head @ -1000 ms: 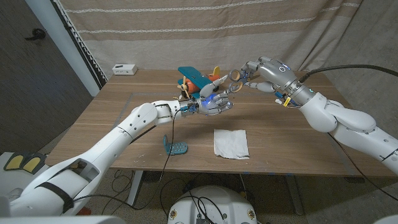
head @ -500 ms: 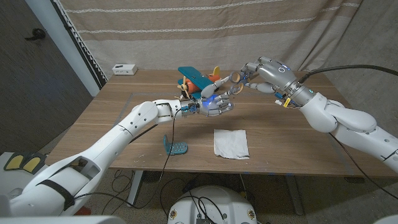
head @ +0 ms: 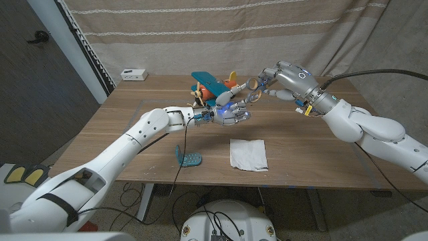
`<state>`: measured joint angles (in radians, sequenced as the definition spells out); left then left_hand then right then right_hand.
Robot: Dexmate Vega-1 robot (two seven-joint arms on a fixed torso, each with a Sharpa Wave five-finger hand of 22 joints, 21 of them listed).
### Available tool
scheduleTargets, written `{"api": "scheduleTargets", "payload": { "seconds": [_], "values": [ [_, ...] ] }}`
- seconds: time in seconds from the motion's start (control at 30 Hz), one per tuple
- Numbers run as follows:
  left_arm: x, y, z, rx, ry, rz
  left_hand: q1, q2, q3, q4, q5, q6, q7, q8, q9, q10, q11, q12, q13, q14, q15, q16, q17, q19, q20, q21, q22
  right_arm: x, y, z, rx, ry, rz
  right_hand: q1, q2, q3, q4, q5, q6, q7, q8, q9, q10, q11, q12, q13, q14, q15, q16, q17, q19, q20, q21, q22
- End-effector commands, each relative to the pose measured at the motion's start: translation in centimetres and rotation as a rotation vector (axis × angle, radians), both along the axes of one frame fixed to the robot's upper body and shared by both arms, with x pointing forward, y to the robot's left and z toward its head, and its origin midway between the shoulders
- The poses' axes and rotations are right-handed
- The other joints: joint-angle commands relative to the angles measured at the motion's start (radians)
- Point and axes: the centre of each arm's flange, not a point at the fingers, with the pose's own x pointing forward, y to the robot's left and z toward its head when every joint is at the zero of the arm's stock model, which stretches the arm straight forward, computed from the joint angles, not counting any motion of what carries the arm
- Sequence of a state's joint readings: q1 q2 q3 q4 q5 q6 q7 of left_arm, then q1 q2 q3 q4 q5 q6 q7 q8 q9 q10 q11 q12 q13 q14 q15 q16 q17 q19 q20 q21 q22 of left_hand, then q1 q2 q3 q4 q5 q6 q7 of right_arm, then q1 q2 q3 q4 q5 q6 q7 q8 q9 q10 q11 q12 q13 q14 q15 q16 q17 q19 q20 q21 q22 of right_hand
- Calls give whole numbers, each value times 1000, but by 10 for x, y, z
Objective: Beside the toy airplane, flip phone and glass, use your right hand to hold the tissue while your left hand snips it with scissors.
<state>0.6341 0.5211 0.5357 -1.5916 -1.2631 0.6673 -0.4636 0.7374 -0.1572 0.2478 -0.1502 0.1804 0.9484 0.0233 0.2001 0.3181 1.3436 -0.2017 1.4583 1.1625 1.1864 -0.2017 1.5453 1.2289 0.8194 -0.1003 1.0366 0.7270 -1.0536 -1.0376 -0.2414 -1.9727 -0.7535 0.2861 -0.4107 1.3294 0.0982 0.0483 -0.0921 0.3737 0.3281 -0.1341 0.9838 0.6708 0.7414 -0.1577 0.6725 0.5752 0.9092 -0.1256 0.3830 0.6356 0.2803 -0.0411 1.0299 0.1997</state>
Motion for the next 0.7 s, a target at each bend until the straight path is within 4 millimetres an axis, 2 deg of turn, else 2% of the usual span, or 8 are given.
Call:
{"api": "scheduleTargets", "payload": {
  "seconds": [0.03,0.7],
  "values": [
    [-5,8,3,6,-22,28,9,2,6,0,-2,-9,16,-3,-5,3,-6,7,6,9,0,4,4,-6,-102,11,-1,0,1,-1,-40,-9,-23,56,73,10,1,6,0,0,7,1,63,-53,6,150,12,-117,1,-1,-9,-118,7,3],
    [-2,6,2,22,-9,10,9,4,9,1,0,-19,15,-5,-27,-1,-6,5,2,11,0,3,4,-7,-101,22,-13,-1,7,-3,-88,-7,-21,57,72,11,0,7,-2,1,9,-4,63,-53,6,150,13,-117,-3,2,-13,-119,21,0]
  ]
}}
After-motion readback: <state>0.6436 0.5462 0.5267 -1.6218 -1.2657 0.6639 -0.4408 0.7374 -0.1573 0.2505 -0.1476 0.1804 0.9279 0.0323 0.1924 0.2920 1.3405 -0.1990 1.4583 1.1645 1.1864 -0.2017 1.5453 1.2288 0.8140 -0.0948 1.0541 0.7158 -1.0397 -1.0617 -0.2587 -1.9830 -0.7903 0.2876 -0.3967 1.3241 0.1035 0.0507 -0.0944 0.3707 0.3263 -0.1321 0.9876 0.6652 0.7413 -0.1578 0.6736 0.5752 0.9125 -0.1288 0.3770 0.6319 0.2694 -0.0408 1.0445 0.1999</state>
